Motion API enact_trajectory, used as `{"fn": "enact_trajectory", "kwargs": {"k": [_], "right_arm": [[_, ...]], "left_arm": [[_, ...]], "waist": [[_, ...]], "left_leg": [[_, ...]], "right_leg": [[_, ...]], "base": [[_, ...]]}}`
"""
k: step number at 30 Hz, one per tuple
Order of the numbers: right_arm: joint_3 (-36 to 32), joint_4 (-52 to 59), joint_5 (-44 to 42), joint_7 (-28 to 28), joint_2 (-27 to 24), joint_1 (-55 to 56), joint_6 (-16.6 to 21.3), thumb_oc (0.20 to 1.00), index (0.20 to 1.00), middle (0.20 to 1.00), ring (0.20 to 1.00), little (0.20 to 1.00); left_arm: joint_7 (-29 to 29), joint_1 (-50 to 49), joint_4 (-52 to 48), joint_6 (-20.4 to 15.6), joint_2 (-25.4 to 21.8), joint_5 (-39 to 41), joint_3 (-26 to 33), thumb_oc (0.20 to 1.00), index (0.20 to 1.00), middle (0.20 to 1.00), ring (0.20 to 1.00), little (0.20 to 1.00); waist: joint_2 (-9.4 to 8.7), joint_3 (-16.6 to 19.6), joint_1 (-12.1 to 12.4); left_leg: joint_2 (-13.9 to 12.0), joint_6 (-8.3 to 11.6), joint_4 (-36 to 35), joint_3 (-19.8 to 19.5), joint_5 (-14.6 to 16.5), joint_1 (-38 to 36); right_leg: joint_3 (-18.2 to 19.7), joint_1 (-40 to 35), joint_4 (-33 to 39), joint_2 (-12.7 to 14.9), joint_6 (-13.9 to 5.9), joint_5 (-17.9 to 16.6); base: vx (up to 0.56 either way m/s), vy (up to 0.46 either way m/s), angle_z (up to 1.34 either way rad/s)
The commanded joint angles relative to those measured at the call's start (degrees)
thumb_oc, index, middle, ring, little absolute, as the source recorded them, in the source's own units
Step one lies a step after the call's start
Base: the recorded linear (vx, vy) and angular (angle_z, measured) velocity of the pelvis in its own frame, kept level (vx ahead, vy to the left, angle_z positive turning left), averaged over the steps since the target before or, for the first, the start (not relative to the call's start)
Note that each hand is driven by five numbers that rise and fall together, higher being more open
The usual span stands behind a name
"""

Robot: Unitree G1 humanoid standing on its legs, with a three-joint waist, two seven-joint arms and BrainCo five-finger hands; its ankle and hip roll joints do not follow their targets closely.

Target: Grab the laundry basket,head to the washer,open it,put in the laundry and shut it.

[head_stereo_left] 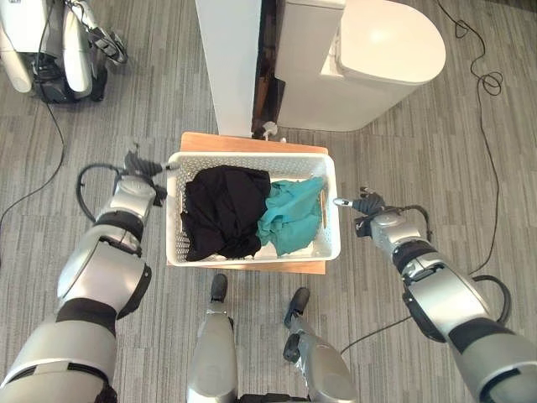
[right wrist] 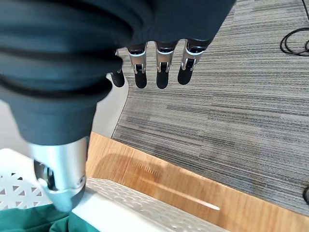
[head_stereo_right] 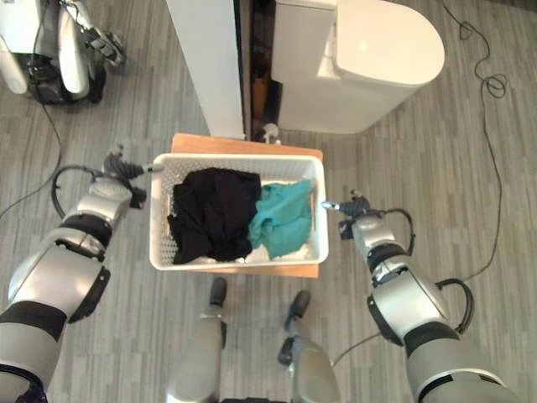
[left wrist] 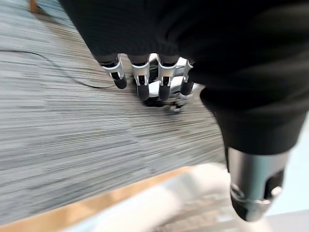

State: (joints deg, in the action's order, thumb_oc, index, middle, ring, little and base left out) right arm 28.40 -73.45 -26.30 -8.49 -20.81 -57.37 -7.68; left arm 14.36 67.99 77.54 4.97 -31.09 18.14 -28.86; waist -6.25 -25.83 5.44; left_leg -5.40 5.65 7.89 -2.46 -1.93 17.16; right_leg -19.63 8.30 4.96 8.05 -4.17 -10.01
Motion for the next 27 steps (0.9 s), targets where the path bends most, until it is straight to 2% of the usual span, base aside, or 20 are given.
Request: {"fn": "enact_trajectory", "kwargs": {"k": [1, 13, 18, 22, 27], "right_arm": [[2.0, -2.0, -2.1, 0.5, -1.5, -3.6, 0.3, 1.0, 1.0, 1.0, 1.0, 1.0], [4.8, -4.0, -3.3, 3.1, -0.3, -6.7, -1.0, 1.0, 1.0, 1.0, 1.0, 1.0], [5.3, -2.0, -5.5, 3.1, -0.3, -7.2, -0.4, 1.0, 1.0, 1.0, 1.0, 1.0], [6.0, 3.6, -8.8, 3.1, 0.1, -6.8, 0.6, 1.0, 1.0, 1.0, 1.0, 1.0], [7.4, 3.6, -7.8, 3.7, 1.1, -7.0, 0.5, 1.0, 1.0, 1.0, 1.0, 1.0]], "left_arm": [[-0.7, 2.2, 3.0, -1.9, 0.2, 1.4, -2.9, 1.0, 1.0, 1.0, 1.0, 1.0], [-6.8, -1.7, 5.1, 0.3, 4.3, -2.1, -8.7, 1.0, 1.0, 1.0, 1.0, 1.0], [-6.6, -1.2, 4.8, 0.7, 4.8, -2.7, -9.4, 1.0, 1.0, 1.0, 1.0, 1.0], [-6.6, -2.0, 4.6, 0.5, 5.1, -2.8, -9.1, 1.0, 1.0, 1.0, 1.0, 1.0], [-6.9, -2.9, 3.9, 0.1, 6.0, -2.6, -9.3, 1.0, 1.0, 1.0, 1.0, 1.0]], "waist": [[1.89, -0.3, 1.6], [2.09, -1.3, 1.7], [2.11, -1.9, 1.6], [1.5, -2.5, 1.5], [1.29, -2.8, 1.6]], "left_leg": [[0.3, -1.58, -0.7, 1.4, 0.2, 0.2], [0.2, -1.58, -0.8, 1.9, 0.1, 0.3], [0.2, -1.46, -0.6, 1.9, 0.1, 0.6], [0.0, -1.42, -0.6, 2.0, 0.0, 1.0], [-0.2, -1.37, -0.5, 2.1, -0.1, 1.5]], "right_leg": [[1.8, 0.9, -6.1, 4.4, -4.37, 5.2], [1.8, 1.2, -5.9, 4.3, -4.17, 5.0], [1.8, 1.5, -5.9, 4.3, -4.17, 4.8], [1.5, 1.9, -5.9, 4.2, -4.24, 4.7], [1.4, 2.3, -5.8, 4.2, -4.22, 4.6]], "base": [[0.0, 0.0, 0.0], [0.0, 0.0, 0.0], [0.0, 0.0, 0.0], [0.0, 0.0, 0.0], [0.0, 0.0, 0.0]]}}
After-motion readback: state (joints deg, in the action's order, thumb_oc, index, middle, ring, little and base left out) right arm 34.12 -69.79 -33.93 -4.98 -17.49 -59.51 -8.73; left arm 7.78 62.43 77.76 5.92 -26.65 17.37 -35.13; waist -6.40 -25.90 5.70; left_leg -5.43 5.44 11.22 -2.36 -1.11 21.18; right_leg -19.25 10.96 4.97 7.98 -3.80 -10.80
